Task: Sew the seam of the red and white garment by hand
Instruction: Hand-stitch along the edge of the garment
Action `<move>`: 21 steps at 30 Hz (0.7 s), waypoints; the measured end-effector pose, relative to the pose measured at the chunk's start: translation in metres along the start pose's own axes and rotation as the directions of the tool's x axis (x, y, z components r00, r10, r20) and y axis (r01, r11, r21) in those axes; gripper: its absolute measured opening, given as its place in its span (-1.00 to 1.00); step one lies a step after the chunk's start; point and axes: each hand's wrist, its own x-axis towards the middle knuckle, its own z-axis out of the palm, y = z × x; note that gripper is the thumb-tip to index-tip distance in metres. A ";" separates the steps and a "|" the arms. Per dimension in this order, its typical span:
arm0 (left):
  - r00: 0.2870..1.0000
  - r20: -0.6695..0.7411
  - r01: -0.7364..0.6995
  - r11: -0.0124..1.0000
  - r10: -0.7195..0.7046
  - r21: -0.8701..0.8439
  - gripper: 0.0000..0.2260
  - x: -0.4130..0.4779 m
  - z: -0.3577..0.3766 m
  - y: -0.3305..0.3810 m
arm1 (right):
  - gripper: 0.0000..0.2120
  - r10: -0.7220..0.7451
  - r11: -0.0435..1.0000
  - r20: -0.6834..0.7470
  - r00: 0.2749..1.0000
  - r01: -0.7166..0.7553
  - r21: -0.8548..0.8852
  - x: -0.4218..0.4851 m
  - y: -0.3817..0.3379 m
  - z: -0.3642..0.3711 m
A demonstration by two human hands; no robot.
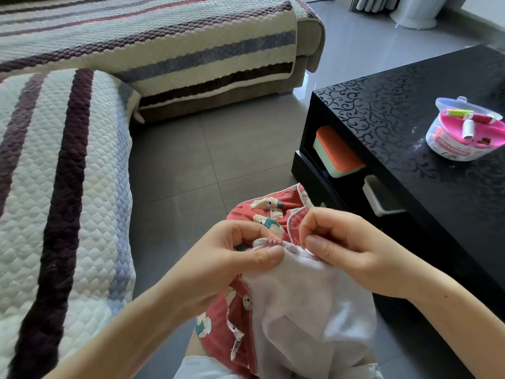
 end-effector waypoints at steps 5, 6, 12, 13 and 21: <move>1.000 0.011 -0.002 1.000 0.002 -0.008 -0.94 -0.002 0.000 0.000 | -0.88 0.006 0.998 0.007 1.000 -0.006 0.068 0.000 -0.001 0.003; 1.000 0.011 -0.006 1.000 0.006 -0.006 -0.94 -0.002 0.000 0.000 | -0.88 0.010 0.997 0.005 1.000 -0.010 0.079 0.000 -0.001 0.004; 0.999 -0.004 -0.039 0.999 0.039 0.021 -0.93 -0.004 0.002 0.001 | -0.88 0.011 0.995 -0.018 1.000 -0.009 0.099 -0.001 -0.003 0.006; 0.999 -0.012 -0.042 0.999 0.043 0.027 -0.93 -0.004 0.003 0.002 | -0.88 0.009 0.995 -0.023 1.000 -0.007 0.100 -0.002 -0.003 0.006; 0.999 -0.025 -0.037 0.998 0.038 0.047 -0.94 -0.003 0.004 0.001 | -0.91 0.020 0.995 -0.035 0.999 -0.016 0.097 -0.005 -0.003 0.005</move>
